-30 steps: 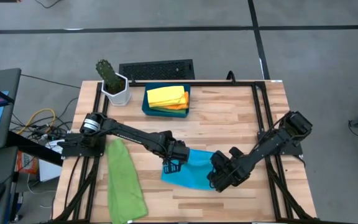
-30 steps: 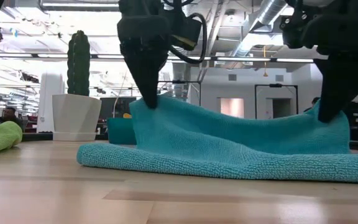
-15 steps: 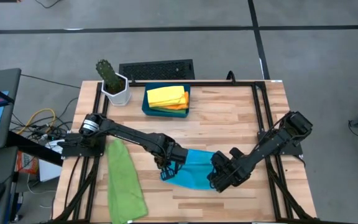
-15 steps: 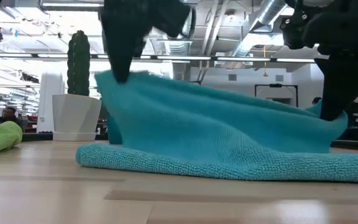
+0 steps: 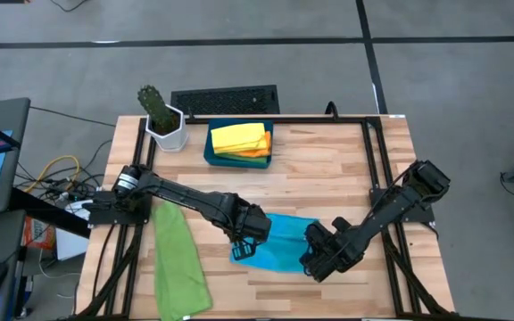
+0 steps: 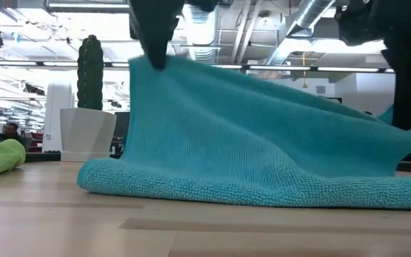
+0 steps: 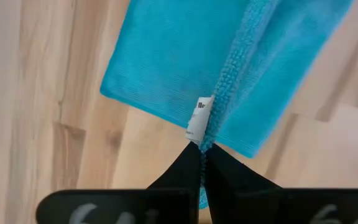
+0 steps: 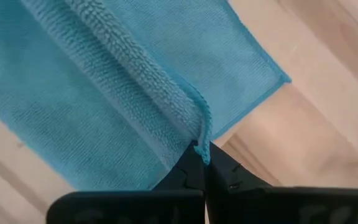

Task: Fold microfiber towels
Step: Fold the blue towel

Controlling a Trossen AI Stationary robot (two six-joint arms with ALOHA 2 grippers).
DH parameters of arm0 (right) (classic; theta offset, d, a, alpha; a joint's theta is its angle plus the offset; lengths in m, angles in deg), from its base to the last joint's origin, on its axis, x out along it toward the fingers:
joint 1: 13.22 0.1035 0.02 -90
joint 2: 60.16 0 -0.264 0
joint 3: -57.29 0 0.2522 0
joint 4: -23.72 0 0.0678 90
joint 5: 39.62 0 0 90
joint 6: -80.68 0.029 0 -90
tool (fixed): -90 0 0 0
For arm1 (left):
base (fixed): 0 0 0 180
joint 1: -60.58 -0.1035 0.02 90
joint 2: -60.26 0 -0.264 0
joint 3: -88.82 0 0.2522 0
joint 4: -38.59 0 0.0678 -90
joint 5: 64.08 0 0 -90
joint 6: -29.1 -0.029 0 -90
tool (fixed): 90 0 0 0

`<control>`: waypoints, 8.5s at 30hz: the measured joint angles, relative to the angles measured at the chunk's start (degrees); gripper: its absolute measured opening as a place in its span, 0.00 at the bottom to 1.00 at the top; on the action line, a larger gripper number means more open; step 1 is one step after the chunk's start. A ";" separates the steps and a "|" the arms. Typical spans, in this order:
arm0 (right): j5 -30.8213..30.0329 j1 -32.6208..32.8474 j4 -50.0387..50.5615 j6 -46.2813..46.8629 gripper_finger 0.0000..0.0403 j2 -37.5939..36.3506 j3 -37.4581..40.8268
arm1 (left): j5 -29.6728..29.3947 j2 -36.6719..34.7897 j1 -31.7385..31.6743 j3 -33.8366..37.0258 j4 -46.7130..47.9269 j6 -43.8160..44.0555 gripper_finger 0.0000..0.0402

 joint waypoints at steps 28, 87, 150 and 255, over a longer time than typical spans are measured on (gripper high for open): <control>1.59 1.85 5.68 6.48 0.03 0.15 -4.46 | 1.09 0.13 0.91 9.87 -9.53 4.61 0.00; -2.96 -8.16 2.02 -2.86 0.51 0.20 2.65 | -13.31 0.04 -1.59 19.40 -16.78 8.60 0.53; -37.11 18.79 -30.86 -3.23 0.29 7.98 2.64 | -12.04 -12.55 19.92 52.71 -69.95 19.81 0.29; -8.39 10.33 -40.68 -31.93 0.22 10.19 8.94 | -20.69 -6.18 15.97 44.31 -96.02 5.69 0.24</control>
